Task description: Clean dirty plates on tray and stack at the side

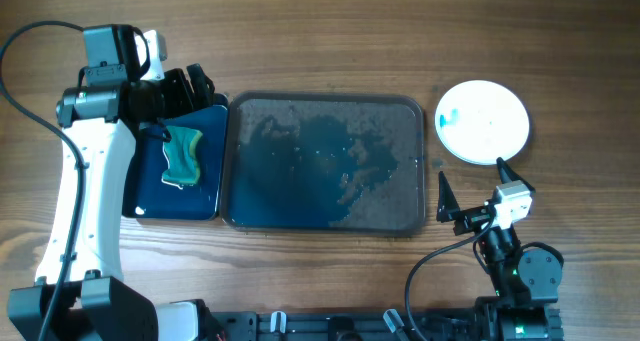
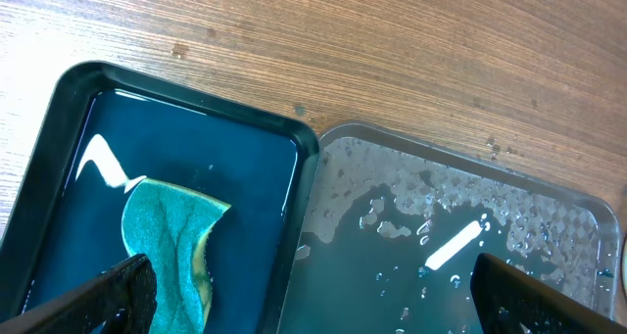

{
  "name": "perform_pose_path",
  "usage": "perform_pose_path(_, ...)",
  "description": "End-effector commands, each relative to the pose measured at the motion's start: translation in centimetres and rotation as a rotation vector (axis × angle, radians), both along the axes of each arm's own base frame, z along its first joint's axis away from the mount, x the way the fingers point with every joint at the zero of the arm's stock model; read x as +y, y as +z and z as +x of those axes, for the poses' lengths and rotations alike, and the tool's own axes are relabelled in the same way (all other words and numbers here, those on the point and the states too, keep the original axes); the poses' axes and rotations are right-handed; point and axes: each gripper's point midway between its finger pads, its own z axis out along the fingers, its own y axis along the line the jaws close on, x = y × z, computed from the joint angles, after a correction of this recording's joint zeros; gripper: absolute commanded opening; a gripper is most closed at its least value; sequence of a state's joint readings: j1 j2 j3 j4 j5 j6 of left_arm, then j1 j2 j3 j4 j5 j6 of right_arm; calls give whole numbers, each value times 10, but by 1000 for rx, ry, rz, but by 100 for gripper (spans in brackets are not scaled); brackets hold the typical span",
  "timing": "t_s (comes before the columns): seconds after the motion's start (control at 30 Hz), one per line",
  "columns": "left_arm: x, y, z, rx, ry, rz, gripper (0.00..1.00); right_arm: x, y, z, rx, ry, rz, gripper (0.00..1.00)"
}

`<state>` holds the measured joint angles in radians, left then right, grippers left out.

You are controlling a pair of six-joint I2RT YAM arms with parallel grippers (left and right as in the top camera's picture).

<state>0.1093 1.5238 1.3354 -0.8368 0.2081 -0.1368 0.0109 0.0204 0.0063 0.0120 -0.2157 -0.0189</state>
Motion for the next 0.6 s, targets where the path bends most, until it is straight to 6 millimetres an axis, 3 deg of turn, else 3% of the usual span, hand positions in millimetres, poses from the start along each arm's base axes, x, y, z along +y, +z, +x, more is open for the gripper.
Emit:
perform_pose_path(0.0, -3, -2, -1, 13, -1, -11, 100, -1, 0, 1, 5, -9, 19, 100)
perform_pose_path(0.17, -3, -6, -9, 46, 1, -12, 100, -1, 0, 1, 5, -9, 19, 100)
perform_pose_path(0.27, -4, 5, -10, 14, -3, -8, 100, -1, 0, 1, 5, -9, 19, 100)
perform_pose_path(0.37, -14, 41, -8, -165, -83, 27, 100, -1, 0, 1, 5, -9, 19, 100)
perform_pose_path(0.57, -31, 59, -24, -450, -151, 65, 100, -1, 0, 1, 5, -9, 19, 100)
